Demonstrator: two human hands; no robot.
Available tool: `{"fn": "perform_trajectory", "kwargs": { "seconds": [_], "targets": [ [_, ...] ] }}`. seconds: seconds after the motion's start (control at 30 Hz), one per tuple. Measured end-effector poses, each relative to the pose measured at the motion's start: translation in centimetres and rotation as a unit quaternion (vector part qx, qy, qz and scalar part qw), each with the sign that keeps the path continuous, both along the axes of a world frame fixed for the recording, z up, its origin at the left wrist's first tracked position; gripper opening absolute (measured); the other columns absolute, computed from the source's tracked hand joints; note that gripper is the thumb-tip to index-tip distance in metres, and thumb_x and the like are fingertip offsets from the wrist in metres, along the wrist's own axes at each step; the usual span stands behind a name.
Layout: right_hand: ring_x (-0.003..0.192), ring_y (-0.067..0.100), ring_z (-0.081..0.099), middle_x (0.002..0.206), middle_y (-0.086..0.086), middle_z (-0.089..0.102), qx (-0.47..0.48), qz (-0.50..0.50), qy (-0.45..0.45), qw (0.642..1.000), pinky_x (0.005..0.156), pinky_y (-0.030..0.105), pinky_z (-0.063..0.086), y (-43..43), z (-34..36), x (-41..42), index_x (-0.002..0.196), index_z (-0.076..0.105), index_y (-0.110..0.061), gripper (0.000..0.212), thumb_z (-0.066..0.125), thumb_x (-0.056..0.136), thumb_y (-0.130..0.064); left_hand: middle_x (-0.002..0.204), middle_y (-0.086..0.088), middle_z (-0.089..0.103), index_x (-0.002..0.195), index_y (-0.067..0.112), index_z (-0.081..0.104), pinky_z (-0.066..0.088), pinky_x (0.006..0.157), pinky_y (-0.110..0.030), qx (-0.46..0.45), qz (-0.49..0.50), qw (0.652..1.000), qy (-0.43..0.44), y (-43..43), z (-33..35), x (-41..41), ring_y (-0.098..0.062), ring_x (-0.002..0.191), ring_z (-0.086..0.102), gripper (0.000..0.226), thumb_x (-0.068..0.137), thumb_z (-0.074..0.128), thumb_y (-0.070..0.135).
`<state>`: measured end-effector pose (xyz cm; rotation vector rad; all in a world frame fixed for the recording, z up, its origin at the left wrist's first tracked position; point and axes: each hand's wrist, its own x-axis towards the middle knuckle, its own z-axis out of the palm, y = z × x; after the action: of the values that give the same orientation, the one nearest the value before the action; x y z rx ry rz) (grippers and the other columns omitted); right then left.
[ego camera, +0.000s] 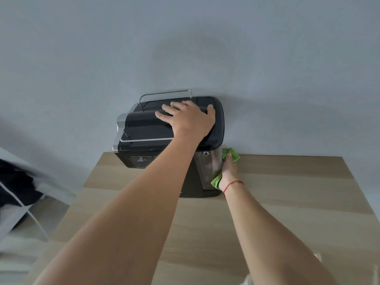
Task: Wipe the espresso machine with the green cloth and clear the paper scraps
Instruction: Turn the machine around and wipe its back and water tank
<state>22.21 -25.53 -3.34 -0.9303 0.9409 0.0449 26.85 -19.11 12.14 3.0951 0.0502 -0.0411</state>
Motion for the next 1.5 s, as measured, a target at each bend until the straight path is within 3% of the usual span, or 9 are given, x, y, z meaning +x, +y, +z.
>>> {"fn": "perform_trajectory", "kwargs": {
  "seconds": [0.4, 0.57, 0.67, 0.83, 0.97, 1.1, 1.17, 1.4, 1.5],
  "targets": [
    [0.110, 0.030, 0.060, 0.115, 0.012, 0.062, 0.094, -0.028, -0.153, 0.983, 0.098, 0.043, 0.047, -2.5, 11.3, -2.6, 0.120, 0.057, -0.012, 0.047, 0.047, 0.095, -0.050, 0.158, -0.023, 0.017, 0.152, 0.004, 0.021, 0.005, 0.111, -0.066, -0.004, 0.007, 1.000, 0.017, 0.3, 1.4, -1.4, -0.045, 0.146, 0.007, 0.089, 0.091, 0.017, 0.069],
    [0.096, 0.028, 0.067, 0.110, 0.013, 0.070, 0.120, -0.009, -0.239, 0.963, 0.094, 0.041, 0.050, -6.2, 16.0, -4.7, 0.113, 0.065, -0.013, 0.057, 0.041, 0.092, -0.060, 0.140, -0.018, 0.049, 0.135, 0.001, 0.049, 0.022, 0.111, -0.056, 0.010, -0.061, 0.993, -0.098, -0.1, 2.1, -3.1, -0.033, 0.136, 0.036, 0.076, 0.096, 0.023, 0.060],
    [0.072, 0.025, 0.071, 0.074, 0.010, 0.074, 0.144, 0.017, -0.292, 0.945, 0.074, 0.035, 0.051, -7.4, 19.2, -5.8, 0.089, 0.066, -0.012, 0.062, 0.026, 0.097, -0.059, 0.109, -0.014, 0.065, 0.103, 0.001, 0.063, 0.041, 0.097, -0.043, -0.127, -0.115, 0.970, -0.171, -1.8, 3.2, -4.6, -0.031, 0.107, 0.058, 0.063, 0.099, 0.027, 0.053],
    [0.091, 0.030, 0.064, 0.099, 0.015, 0.068, 0.133, 0.078, -0.283, 0.947, 0.079, 0.043, 0.051, -6.2, 21.5, -5.6, 0.104, 0.066, -0.012, 0.073, 0.024, 0.091, -0.070, 0.084, -0.012, 0.058, 0.076, 0.006, 0.055, 0.042, 0.067, -0.031, -0.431, -0.035, 0.901, -0.040, -3.2, 5.3, -5.7, -0.031, 0.077, 0.056, 0.054, 0.096, 0.038, 0.053],
    [0.090, 0.030, 0.070, 0.101, 0.016, 0.074, 0.107, 0.151, -0.270, 0.945, 0.082, 0.044, 0.055, -4.5, 21.5, -5.6, 0.109, 0.069, -0.006, 0.085, 0.030, 0.085, -0.077, 0.078, -0.003, 0.054, 0.077, 0.009, 0.051, 0.043, 0.059, -0.028, -0.482, 0.006, 0.874, -0.064, -0.2, 5.9, -5.9, -0.022, 0.073, 0.052, 0.031, 0.094, 0.054, 0.035],
    [0.101, 0.033, 0.069, 0.115, 0.016, 0.070, 0.014, 0.173, -0.220, 0.960, 0.087, 0.047, 0.056, -1.6, 19.5, -6.3, 0.124, 0.062, -0.006, 0.055, 0.072, 0.082, -0.040, 0.093, -0.010, 0.059, 0.086, 0.008, 0.050, 0.049, 0.073, -0.036, -0.454, 0.002, 0.885, -0.107, 3.7, 5.3, -7.3, -0.026, 0.081, 0.056, 0.027, 0.096, 0.049, 0.032],
    [0.101, 0.035, 0.068, 0.114, 0.018, 0.068, -0.044, 0.148, -0.214, 0.965, 0.081, 0.044, 0.058, -0.3, 18.7, -7.3, 0.118, 0.062, -0.003, 0.037, 0.071, 0.086, -0.019, 0.095, -0.010, 0.059, 0.088, 0.009, 0.049, 0.050, 0.077, -0.041, -0.440, 0.002, 0.889, -0.125, 5.4, 4.6, -8.7, -0.027, 0.083, 0.056, 0.027, 0.098, 0.045, 0.034],
    [0.082, 0.022, 0.065, 0.095, 0.009, 0.068, -0.180, 0.137, -0.189, 0.955, 0.068, 0.030, 0.055, 3.9, 16.4, -11.4, 0.087, 0.063, -0.016, 0.010, 0.062, 0.092, -0.024, 0.087, -0.004, 0.051, 0.086, 0.011, 0.041, 0.038, 0.068, -0.035, -0.449, 0.003, 0.886, -0.113, 10.2, 1.9, -13.9, -0.024, 0.079, 0.047, 0.028, 0.101, 0.038, 0.034],
    [0.090, 0.028, 0.068, 0.097, 0.012, 0.071, -0.224, 0.135, -0.160, 0.952, 0.084, 0.040, 0.057, 5.6, 14.9, -13.3, 0.078, 0.065, -0.018, 0.012, 0.070, 0.085, -0.026, 0.092, -0.006, 0.052, 0.088, 0.011, 0.041, 0.038, 0.074, -0.036, -0.447, 0.008, 0.890, -0.086, 12.4, 0.5, -15.6, -0.024, 0.087, 0.044, 0.026, 0.101, 0.037, 0.033]
  ]
}}
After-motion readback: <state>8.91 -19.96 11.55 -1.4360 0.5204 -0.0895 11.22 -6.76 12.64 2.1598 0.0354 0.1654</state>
